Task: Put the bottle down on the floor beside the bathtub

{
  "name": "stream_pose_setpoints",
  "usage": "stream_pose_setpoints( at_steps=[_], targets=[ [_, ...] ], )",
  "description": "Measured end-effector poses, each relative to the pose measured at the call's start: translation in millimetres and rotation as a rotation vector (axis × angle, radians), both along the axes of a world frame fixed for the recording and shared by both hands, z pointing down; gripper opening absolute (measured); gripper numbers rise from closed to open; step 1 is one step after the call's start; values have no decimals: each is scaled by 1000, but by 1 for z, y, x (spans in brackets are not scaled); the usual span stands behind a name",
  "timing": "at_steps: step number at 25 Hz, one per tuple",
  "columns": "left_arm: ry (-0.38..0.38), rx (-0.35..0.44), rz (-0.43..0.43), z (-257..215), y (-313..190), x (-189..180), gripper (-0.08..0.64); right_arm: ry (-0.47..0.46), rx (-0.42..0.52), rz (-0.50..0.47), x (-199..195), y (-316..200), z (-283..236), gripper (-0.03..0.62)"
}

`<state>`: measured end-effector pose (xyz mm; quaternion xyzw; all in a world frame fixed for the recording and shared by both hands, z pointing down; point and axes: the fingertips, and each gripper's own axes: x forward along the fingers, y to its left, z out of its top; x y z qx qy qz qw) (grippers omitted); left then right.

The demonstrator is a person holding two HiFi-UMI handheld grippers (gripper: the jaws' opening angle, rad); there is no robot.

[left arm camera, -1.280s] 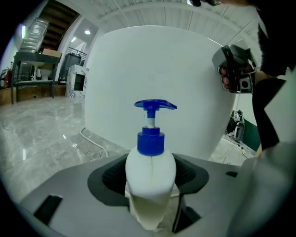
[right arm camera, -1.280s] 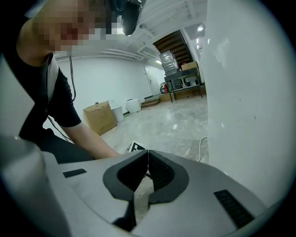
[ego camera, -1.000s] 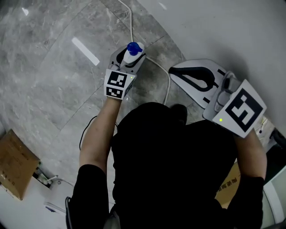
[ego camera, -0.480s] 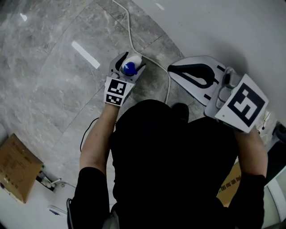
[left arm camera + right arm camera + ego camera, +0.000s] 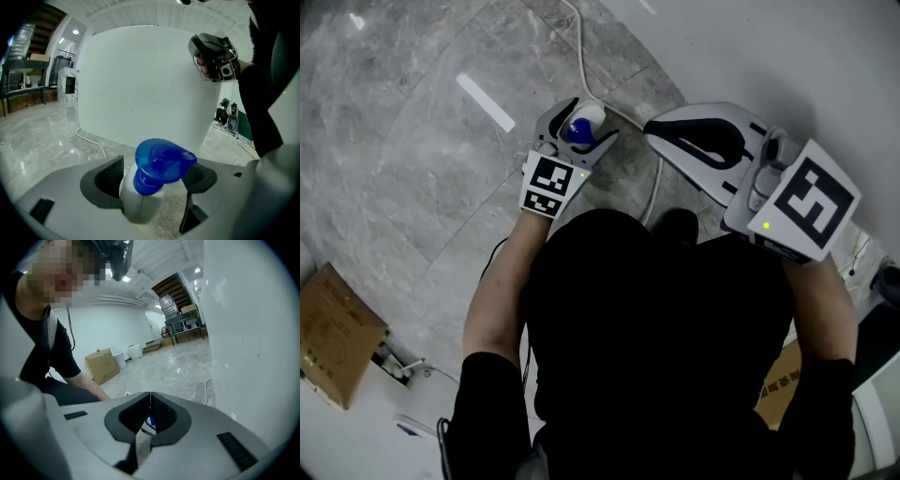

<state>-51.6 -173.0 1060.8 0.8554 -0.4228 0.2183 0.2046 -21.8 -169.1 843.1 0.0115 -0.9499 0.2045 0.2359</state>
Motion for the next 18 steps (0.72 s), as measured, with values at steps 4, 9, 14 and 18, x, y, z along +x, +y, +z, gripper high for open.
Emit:
stream_pose_setpoints(
  at_steps=[4, 9, 14, 18],
  targets=[
    [-34, -25, 23, -6, 11, 0, 319, -4, -32, 45, -4, -3, -3, 29],
    [-53, -94, 46, -12, 19, -4, 373, 15, -3, 86, -12, -9, -16, 29],
    [-41, -136, -2, -54, 34, -20, 382, 100, -55, 85, -7, 7, -36, 29],
    [26, -151, -84, -127, 43, -34, 382, 134, -62, 71, -5, 26, -75, 29]
  ],
)
